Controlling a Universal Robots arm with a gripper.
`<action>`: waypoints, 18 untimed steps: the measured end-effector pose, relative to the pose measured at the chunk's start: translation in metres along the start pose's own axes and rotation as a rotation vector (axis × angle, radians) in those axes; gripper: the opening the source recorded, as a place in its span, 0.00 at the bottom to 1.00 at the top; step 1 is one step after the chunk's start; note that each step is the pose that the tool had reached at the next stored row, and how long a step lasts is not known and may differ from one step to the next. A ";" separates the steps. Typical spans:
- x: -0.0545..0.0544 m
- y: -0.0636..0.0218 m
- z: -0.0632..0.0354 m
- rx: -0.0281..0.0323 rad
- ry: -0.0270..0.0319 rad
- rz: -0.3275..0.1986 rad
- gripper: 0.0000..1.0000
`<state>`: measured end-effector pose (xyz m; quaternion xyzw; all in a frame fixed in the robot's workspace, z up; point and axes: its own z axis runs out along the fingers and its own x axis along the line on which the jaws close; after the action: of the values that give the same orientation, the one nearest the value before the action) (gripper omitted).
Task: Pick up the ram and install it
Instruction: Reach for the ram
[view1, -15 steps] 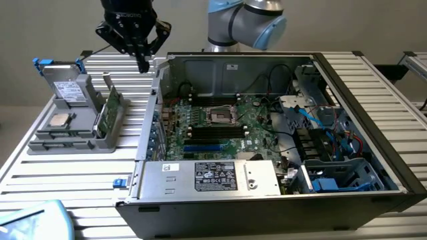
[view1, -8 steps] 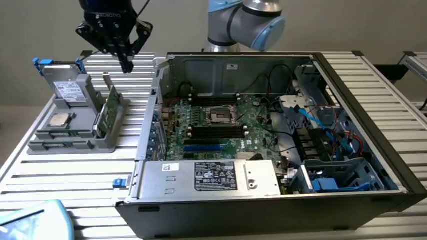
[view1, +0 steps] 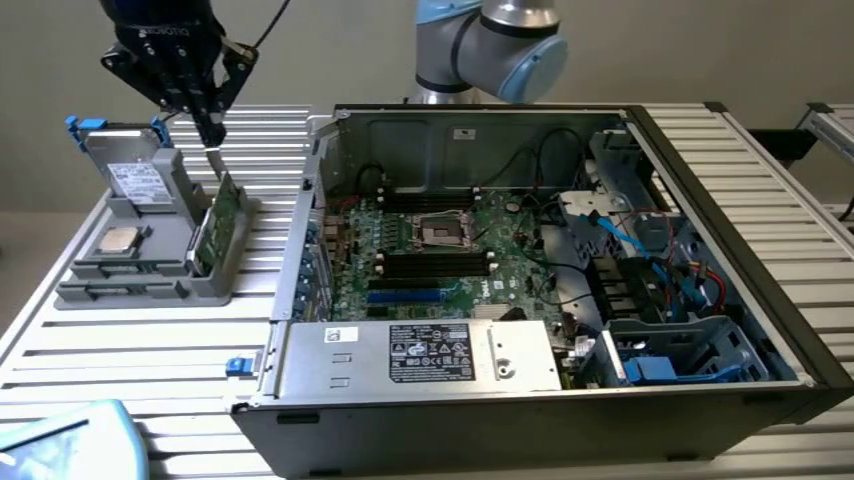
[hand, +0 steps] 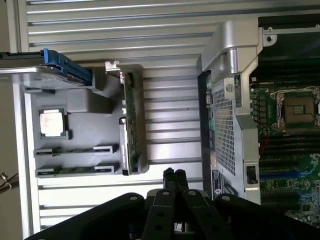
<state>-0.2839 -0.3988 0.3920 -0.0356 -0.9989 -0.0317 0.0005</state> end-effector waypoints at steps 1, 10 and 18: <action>0.005 -0.0003 0.0000 -0.0003 0.0009 0.000 0.11; 0.046 -0.0033 0.0003 -0.0006 0.0179 0.001 0.11; 0.082 -0.0059 0.0007 0.0005 0.0356 0.002 0.11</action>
<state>-0.3659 -0.3988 0.3911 -0.0362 -0.9987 -0.0321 0.0183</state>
